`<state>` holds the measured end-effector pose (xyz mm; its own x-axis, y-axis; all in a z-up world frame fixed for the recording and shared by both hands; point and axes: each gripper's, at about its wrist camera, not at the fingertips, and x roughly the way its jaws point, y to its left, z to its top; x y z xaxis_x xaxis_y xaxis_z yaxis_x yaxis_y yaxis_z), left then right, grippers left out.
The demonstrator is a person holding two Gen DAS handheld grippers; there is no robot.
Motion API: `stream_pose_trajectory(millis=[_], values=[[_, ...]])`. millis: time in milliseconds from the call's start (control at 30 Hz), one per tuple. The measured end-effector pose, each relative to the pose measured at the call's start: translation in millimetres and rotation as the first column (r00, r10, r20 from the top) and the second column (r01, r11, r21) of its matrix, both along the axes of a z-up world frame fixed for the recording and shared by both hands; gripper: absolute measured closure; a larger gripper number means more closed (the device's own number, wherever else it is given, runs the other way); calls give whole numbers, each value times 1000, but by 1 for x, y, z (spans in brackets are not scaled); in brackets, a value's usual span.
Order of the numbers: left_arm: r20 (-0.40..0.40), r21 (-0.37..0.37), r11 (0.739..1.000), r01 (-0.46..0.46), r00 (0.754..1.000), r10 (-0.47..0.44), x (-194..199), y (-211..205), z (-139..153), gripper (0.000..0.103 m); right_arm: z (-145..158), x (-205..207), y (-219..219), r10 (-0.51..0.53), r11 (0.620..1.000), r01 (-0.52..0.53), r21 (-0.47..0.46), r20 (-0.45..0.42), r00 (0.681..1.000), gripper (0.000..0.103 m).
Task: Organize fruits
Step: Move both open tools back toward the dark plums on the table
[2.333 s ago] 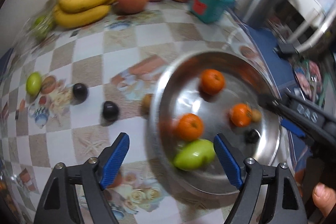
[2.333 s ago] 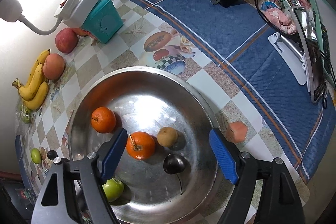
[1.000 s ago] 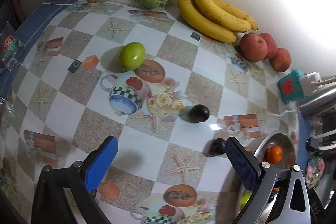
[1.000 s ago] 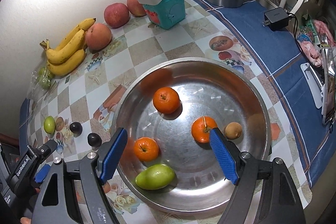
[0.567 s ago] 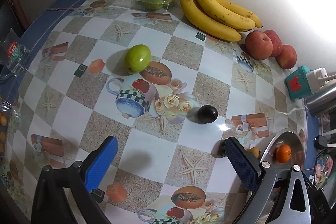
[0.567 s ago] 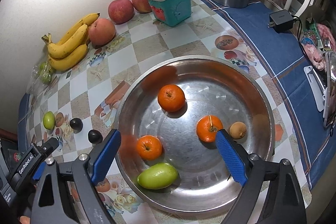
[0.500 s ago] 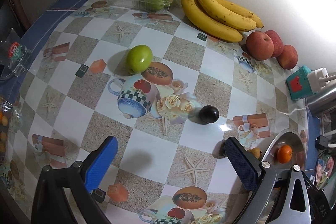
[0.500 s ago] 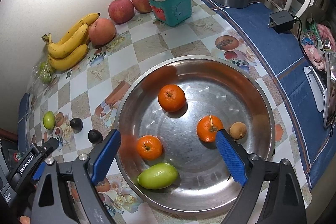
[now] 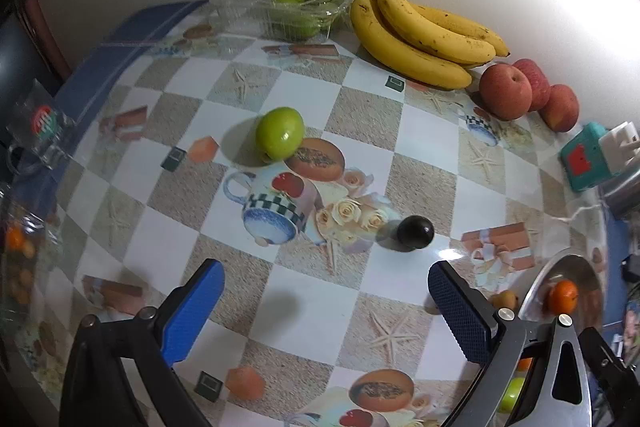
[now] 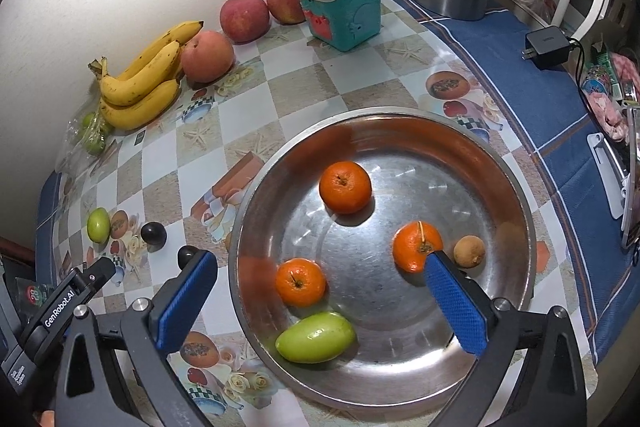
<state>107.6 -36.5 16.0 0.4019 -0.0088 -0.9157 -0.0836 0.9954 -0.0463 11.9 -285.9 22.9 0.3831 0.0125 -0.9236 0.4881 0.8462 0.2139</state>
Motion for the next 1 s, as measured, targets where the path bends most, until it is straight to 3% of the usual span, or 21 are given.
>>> stream_pose_trajectory(millis=[133, 333, 467, 533, 633, 1000], values=[[21, 46, 999, 10, 1000, -11, -1, -5, -1, 0, -6, 8, 9, 45, 999, -45, 19, 13, 999, 0], [-16, 22, 1000, -1, 1000, 1, 3, -3, -12, 0, -13, 23, 25, 119, 992, -121, 33, 59, 991, 0], [-31, -73, 997, 15, 999, -17, 3, -5, -19, 0, -20, 29, 30, 131, 991, -132, 20, 46, 990, 0], [-45, -84, 996, 26, 999, -30, 2, -11, -23, 0, -23, 30, 28, 124, 992, -125, 25, 40, 991, 0], [-64, -79, 995, 56, 996, -61, 2, -20, -31, 5, -25, 29, 23, 98, 995, -99, 23, 35, 995, 0], [-43, -196, 963, 186, 979, -198, 4, -49, -28, 38, -23, 24, 10, 37, 999, -38, 32, 38, 999, 0]])
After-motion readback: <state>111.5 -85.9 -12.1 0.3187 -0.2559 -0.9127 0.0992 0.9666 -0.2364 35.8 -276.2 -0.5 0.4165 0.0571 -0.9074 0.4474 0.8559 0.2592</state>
